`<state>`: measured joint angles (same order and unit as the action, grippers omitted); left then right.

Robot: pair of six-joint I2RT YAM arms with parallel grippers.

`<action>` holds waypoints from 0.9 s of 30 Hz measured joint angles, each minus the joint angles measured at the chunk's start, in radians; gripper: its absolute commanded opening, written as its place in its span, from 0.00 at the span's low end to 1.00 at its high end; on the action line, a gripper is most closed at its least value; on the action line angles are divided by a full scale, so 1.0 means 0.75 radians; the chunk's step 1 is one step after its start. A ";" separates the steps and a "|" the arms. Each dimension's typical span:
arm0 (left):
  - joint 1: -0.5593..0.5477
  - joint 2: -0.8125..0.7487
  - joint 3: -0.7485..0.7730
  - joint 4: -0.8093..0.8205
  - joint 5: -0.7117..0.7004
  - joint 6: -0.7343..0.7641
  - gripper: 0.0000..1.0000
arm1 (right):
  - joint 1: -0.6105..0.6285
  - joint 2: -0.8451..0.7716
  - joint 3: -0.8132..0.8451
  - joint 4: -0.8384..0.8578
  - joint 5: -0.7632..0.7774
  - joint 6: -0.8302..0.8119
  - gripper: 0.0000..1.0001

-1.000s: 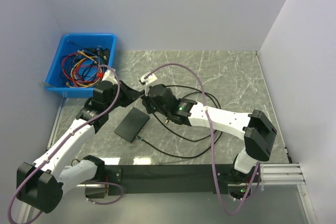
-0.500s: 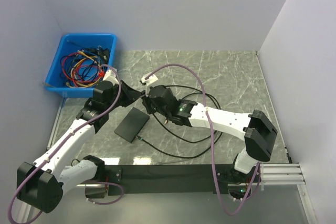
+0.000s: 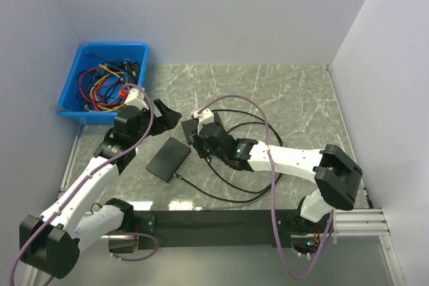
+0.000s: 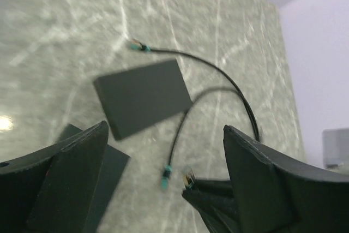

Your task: Insert the plug into the switch port

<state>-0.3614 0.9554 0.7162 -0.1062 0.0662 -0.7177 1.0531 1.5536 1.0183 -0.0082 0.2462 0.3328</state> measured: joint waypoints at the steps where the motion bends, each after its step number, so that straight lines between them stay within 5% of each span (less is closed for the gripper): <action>1: 0.006 -0.018 -0.014 0.016 -0.031 0.009 0.91 | -0.002 0.000 -0.019 0.006 -0.008 0.014 0.00; 9: 0.050 0.028 -0.152 0.349 -0.192 0.131 0.90 | -0.076 0.002 -0.156 0.078 -0.126 0.130 0.00; 27: 0.162 0.863 0.129 0.837 0.210 0.268 0.81 | -0.271 0.239 -0.164 0.191 -0.306 0.242 0.00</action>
<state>-0.2401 1.6024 0.8127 0.5213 0.2234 -0.5171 0.8501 1.7329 0.8955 0.1352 0.0166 0.5144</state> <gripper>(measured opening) 0.827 0.216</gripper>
